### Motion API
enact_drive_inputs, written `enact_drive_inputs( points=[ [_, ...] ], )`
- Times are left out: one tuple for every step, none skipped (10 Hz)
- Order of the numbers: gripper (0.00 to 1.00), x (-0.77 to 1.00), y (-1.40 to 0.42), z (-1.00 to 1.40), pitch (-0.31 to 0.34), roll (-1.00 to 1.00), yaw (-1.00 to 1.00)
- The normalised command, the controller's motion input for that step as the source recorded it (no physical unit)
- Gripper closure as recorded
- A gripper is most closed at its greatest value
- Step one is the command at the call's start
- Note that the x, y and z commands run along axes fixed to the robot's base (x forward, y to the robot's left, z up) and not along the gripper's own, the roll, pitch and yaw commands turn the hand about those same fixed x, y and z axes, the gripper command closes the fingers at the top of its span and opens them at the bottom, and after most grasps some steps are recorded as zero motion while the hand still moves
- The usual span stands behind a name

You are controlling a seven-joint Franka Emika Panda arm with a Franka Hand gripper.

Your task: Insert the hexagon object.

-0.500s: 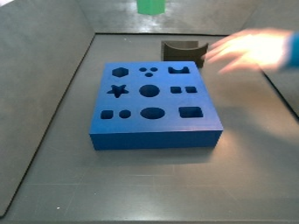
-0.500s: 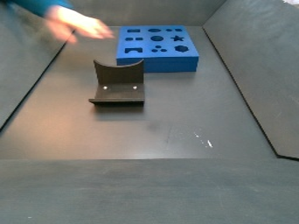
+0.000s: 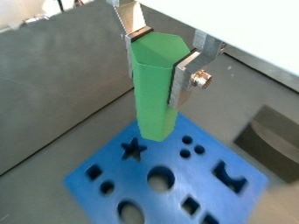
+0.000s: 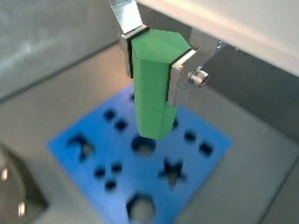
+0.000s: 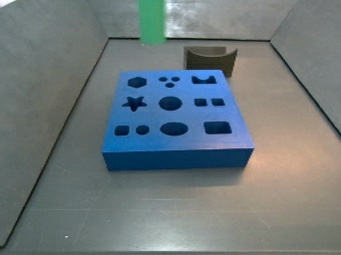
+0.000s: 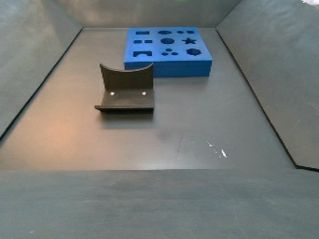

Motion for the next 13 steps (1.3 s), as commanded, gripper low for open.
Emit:
enact_drive_inputs(
  points=[
    [1.00, -0.45, 0.66, -1.00, -0.083, 0.00, 0.11],
    [1.00, -0.30, 0.16, -1.00, -0.074, 0.00, 0.01],
    [1.00, -0.03, -0.03, -0.87, -0.104, 0.03, 0.00],
    [1.00, 0.00, -0.05, -0.43, 0.000, 0.10, 0.00],
    [1.00, -0.22, 0.22, -0.40, 0.000, 0.22, 0.00],
    [1.00, -0.41, 0.46, -0.52, -0.039, 0.20, 0.00],
    [1.00, -0.27, 0.29, -0.40, -0.011, 0.04, -0.09],
    [1.00, 0.00, 0.11, -0.15, 0.000, -0.06, -0.06],
    [1.00, 0.05, 0.19, -0.22, 0.000, -0.05, -0.03],
    [1.00, 0.22, 0.27, -0.31, 0.040, -0.02, 0.00],
    [1.00, 0.27, 0.22, -0.33, 0.044, -0.01, 0.00],
    [1.00, 0.17, 0.05, -0.27, 0.000, -0.07, -0.06],
    [1.00, 0.08, 0.00, -0.20, 0.000, -0.04, -0.04]
  ],
)
